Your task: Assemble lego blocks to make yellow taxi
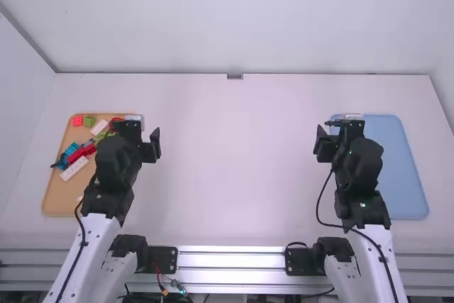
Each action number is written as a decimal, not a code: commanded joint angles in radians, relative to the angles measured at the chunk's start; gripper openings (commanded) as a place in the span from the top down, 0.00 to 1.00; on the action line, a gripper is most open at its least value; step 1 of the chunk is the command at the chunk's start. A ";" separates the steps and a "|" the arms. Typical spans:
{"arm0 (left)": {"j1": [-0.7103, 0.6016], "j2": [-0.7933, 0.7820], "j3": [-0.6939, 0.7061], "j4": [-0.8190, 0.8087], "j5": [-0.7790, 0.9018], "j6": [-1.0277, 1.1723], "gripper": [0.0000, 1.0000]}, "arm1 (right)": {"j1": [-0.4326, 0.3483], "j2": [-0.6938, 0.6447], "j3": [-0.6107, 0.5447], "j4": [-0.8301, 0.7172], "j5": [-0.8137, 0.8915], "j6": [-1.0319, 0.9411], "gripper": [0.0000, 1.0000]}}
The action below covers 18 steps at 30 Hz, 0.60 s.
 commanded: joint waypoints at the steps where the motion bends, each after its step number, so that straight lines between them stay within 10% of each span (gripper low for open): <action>1: 0.001 -0.062 -0.056 -0.001 -0.013 0.006 0.36 | -0.001 -0.061 -0.061 0.041 -0.001 0.010 0.37; 18: 0.001 -0.455 -0.450 -0.001 -0.013 0.006 0.75 | -0.001 -0.452 -0.452 0.075 -0.001 0.010 0.76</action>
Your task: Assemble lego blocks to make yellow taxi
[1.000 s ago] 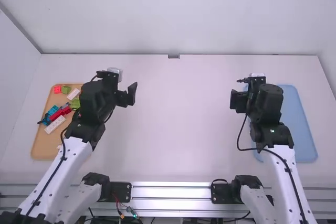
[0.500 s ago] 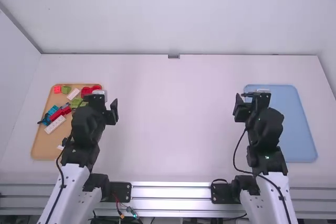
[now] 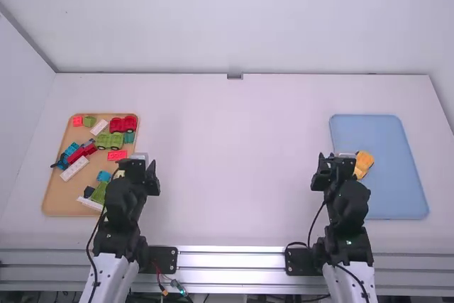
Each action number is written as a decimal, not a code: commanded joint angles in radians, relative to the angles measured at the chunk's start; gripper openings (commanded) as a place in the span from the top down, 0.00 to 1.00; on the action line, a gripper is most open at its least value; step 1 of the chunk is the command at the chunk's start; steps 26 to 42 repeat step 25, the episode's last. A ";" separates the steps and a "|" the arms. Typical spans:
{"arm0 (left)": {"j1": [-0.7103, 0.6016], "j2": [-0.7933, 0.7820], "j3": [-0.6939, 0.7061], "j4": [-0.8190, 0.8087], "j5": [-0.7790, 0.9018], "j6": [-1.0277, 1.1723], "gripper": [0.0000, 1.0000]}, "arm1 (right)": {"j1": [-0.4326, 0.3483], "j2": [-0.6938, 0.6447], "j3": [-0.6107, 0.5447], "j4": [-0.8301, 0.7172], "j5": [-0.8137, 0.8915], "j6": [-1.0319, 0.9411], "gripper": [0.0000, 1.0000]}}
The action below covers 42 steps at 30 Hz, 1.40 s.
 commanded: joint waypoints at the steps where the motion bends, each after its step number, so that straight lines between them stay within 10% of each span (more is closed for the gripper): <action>1: 0.001 -0.055 -0.054 0.003 -0.002 0.006 0.77 | 0.000 -0.053 -0.054 0.003 -0.001 0.004 0.77; 16: 0.001 -0.279 -0.076 0.003 -0.002 0.006 0.99 | 0.000 -0.268 -0.147 0.003 -0.001 0.004 0.99; 42: 0.001 -0.340 -0.076 0.003 -0.002 0.006 1.00 | 0.000 -0.310 -0.147 0.003 -0.001 0.004 1.00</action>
